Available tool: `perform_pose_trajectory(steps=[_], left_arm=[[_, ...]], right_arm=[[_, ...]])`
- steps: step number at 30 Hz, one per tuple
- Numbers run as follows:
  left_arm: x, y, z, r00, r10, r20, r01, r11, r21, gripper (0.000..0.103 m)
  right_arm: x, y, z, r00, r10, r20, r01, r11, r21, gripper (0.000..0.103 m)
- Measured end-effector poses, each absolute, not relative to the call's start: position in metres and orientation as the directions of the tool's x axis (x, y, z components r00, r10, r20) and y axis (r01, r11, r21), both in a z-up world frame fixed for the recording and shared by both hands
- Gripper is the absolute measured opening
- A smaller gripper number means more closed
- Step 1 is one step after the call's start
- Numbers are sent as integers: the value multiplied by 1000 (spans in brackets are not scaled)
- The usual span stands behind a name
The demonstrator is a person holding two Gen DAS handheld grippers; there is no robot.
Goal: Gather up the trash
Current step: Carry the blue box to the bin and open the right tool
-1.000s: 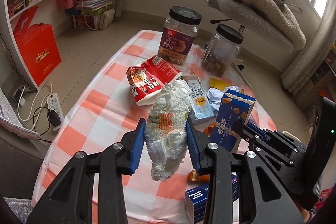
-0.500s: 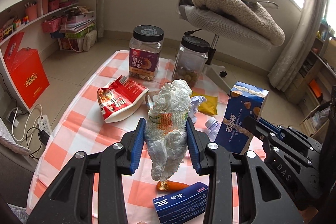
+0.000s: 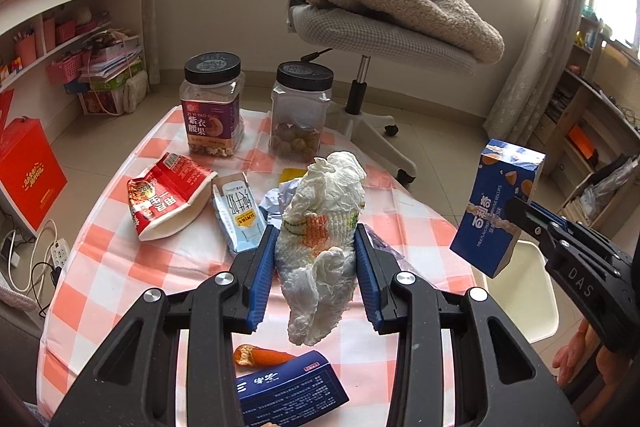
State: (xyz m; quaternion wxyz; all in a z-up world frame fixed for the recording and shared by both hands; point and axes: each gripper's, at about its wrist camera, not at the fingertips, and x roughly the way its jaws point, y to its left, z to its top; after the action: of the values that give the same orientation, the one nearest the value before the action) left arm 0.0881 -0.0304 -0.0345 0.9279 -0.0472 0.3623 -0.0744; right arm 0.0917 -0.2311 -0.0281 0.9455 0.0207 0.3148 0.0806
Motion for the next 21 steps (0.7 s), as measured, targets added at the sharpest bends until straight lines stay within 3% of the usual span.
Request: perform_pose_trajectory(steps=[16,18,21], left_arm=[[84,-125,-38,692,-265,-671,257,960,-113,38],[83,-142,-39,682,-282,-675,282,953,-113,38],[82,-168,-41,666,-309,-679,322,940,-111,38]], right_arm=[[65,-363,-34,778,-63,-626,150,985,87,9],[62,-379,-35,765,-98,-636,189,979,76,13],[54,-404,-38,750,-146,-646,254,964,78,31]])
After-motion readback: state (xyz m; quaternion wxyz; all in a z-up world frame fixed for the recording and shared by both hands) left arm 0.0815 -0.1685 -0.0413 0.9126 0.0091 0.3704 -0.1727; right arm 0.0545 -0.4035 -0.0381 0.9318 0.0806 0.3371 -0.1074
